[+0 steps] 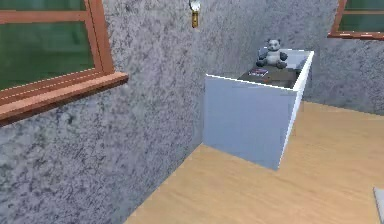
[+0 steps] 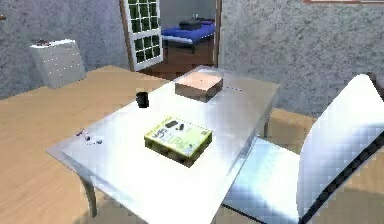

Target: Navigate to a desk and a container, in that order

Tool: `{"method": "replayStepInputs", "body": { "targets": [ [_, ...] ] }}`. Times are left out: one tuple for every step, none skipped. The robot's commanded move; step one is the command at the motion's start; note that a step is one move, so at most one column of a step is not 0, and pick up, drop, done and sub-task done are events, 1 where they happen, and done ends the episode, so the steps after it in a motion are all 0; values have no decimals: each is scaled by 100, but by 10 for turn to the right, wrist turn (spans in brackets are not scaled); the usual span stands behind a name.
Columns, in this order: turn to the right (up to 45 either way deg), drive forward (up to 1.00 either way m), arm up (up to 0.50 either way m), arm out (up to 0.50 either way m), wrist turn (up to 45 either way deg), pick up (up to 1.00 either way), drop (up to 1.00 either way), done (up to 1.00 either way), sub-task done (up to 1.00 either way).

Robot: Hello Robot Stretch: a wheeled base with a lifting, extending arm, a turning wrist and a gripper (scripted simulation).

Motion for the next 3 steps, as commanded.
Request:
{"method": "replayStepInputs", "body": {
  "targets": [
    [300,0,0,0,0,0,0,0,0],
    [0,100,0,0,0,0,0,0,0],
    [60,0,0,0,0,0,0,0,0]
  ]
}}
